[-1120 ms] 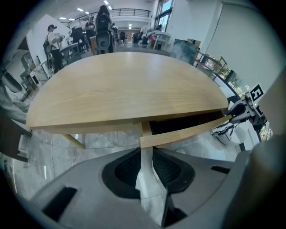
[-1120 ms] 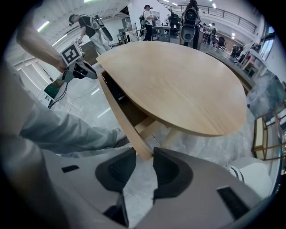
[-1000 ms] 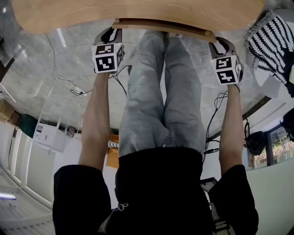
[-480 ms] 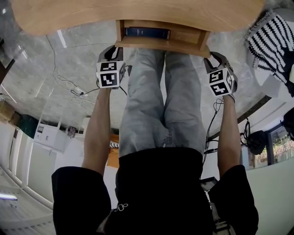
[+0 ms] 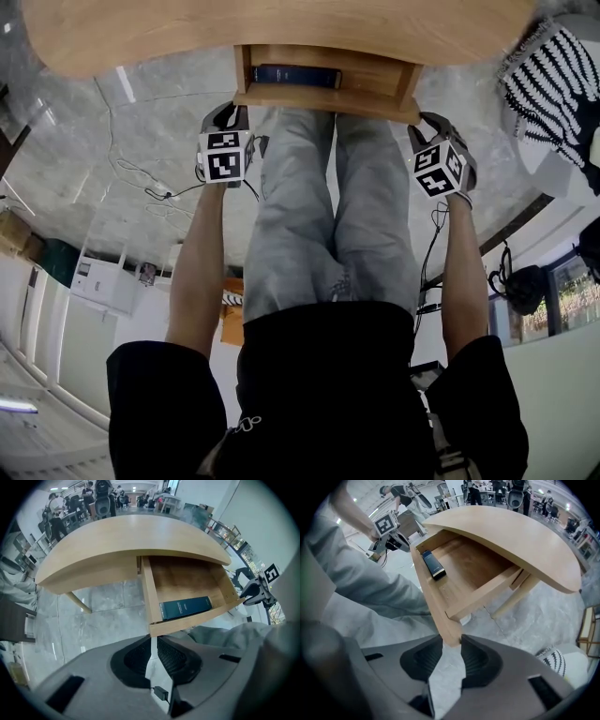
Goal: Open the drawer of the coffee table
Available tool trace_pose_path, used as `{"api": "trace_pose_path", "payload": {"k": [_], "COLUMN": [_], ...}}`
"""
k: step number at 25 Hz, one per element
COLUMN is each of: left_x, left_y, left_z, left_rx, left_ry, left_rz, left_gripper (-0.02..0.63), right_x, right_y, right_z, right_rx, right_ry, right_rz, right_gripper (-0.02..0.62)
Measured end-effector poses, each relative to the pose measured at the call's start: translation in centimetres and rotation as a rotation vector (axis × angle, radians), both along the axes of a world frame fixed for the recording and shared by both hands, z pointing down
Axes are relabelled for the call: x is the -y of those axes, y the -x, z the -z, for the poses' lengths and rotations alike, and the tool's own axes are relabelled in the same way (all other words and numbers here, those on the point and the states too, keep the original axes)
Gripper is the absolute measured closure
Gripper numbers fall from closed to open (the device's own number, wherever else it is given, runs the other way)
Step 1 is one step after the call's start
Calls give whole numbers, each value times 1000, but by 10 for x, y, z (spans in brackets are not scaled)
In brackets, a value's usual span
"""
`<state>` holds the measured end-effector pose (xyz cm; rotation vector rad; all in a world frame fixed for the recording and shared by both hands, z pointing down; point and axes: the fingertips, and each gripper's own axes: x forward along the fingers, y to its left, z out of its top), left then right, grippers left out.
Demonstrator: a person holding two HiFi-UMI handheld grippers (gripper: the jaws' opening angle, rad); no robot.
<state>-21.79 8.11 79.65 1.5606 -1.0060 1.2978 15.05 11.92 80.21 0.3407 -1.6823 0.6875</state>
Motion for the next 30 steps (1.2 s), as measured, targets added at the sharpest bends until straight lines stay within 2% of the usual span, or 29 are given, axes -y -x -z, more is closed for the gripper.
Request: {"api": "trace_pose_path", "payload": {"k": [11, 20, 22, 25, 26, 27, 30], "left_x": [-7, -14, -17, -35, -39, -41, -35], "left_y": [3, 5, -2, -44, -59, -72, -95], "left_z": [-7, -24, -26, -30, -33, -36, -41], "left_rx": [7, 28, 1, -101, -121, -141, -185], "left_ry": [33, 91, 110, 149, 159, 172, 197], "left_rz": [1, -8, -43, -211, -214, -162, 66], "left_gripper": [575, 577, 581, 597, 597, 597, 597], "right_x": [-9, -14, -14, -14, -14, -14, -15], "right_y": [2, 2, 2, 2, 2, 2, 3], "right_z": [-7, -23, -25, -28, -28, -29, -30], "right_rx": [-15, -39, -43, -42, -42, -44, -53], "right_ry": [29, 61, 65, 69, 69, 68, 70], "right_rz": [24, 49, 45, 40, 39, 40, 32], "right_gripper": [479, 476, 474, 469, 469, 469, 463]}}
